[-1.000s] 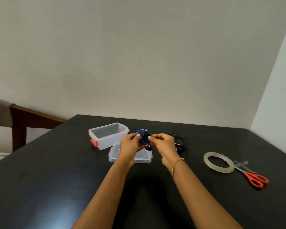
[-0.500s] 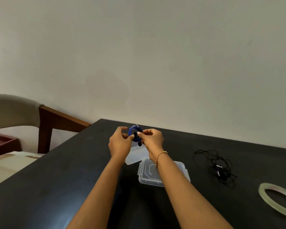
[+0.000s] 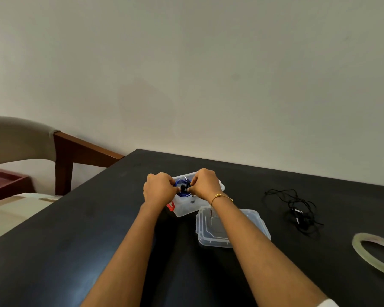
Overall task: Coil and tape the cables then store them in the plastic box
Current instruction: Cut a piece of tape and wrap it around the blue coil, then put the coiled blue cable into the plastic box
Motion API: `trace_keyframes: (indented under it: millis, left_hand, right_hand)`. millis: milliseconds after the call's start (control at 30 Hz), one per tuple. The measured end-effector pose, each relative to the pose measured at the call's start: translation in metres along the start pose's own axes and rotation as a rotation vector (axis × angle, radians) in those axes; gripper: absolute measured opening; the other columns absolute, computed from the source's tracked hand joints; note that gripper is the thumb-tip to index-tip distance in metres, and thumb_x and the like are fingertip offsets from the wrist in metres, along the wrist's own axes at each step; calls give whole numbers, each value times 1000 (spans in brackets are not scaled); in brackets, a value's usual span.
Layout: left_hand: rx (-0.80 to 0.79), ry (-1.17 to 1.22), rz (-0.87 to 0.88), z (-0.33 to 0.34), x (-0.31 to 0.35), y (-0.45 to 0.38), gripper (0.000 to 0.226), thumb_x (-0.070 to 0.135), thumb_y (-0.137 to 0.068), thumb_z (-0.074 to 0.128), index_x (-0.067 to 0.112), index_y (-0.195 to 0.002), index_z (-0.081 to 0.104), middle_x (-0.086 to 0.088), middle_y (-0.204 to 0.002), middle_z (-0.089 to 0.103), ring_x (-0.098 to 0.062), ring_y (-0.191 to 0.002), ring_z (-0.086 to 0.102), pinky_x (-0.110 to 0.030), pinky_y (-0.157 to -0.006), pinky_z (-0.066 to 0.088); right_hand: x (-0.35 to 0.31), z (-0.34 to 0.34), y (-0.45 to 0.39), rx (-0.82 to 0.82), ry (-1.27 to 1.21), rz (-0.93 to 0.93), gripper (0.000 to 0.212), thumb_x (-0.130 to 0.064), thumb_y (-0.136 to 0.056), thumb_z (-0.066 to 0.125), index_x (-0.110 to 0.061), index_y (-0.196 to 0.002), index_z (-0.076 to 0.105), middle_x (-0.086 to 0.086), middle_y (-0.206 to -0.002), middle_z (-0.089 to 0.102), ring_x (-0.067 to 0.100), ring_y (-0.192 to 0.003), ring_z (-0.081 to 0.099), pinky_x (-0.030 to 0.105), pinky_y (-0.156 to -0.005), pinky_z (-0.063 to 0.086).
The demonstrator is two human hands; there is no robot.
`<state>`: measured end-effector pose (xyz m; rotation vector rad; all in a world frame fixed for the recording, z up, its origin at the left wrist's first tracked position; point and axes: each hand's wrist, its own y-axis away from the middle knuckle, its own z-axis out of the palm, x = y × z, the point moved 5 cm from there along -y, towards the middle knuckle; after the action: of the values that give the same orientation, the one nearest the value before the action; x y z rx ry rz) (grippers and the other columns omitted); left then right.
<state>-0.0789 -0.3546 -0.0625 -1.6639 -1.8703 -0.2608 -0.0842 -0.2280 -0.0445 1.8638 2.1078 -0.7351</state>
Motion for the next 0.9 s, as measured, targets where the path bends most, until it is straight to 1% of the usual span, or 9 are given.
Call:
trace_keyframes:
  millis: [100,200,333,433,533,600,733,800,900]
  left_hand:
    - [-90,-88,14,-3,5,8,28,33,-80,68,16,-103,71,-7,-101,66,-21,-104,52,-35,-85,51]
    - [-117,-235,36,-7,14,17,30,34,-82,66,17,-107,68,-6,-108,64,-24,-115,45,-38,-94,43]
    - [-126,-405,54,-3,25,27,29,30,-87,62,14,-110,62,-8,-114,60,-28,-128,30,-39,-97,36]
    - [-148,-477,88,4,30,32,33,25,-89,58,10,-119,56,-10,-124,53,-31,-133,24,-39,-97,36]
    - [-171,-518,105,5,29,29,46,28,-88,58,8,-128,48,-11,-135,39,-32,-136,19,-43,-102,33]
    - [-206,-529,116,7,28,26,49,28,-88,57,8,-131,46,-10,-137,36,-32,-136,18,-44,-103,32]
    - [-190,-537,165,5,29,27,45,30,-89,56,7,-128,48,-9,-134,41,-32,-135,21,-42,-101,34]
    - [-104,-500,211,2,33,31,41,31,-90,54,9,-124,53,-8,-130,45,-30,-132,25,-39,-99,37]
    - [90,-346,294,-2,46,44,32,30,-92,48,15,-119,58,-4,-126,50,-27,-127,30,-31,-88,38]
  right_hand:
    - [2,-3,10,-75,72,29,26,-17,-78,72,0,-96,66,15,-94,67,23,-83,62,28,-74,50]
    - [1,-6,19,-124,131,51,31,-20,-80,70,1,-102,63,15,-90,62,21,-79,55,25,-70,44]
    - [1,-7,21,-160,166,66,33,-16,-82,67,0,-109,59,16,-112,64,28,-102,61,28,-82,47]
    - [-1,-5,18,-171,197,63,32,-15,-87,61,-1,-116,56,15,-118,62,28,-107,58,28,-83,45]
    - [3,2,17,-202,226,108,36,-18,-91,56,-3,-123,51,13,-123,58,26,-112,55,29,-91,43]
    - [5,7,17,-213,223,117,37,-18,-90,57,-3,-123,50,14,-123,58,27,-112,55,30,-93,42]
    - [3,2,19,-88,190,60,30,-14,-89,59,-2,-116,57,16,-116,62,28,-107,59,29,-89,46]
    - [4,-6,23,26,111,33,23,-12,-88,59,-2,-109,62,16,-110,65,27,-101,61,28,-85,48]
    - [12,-24,34,213,2,-11,17,-13,-92,52,-3,-95,66,15,-96,68,23,-87,64,24,-71,46]
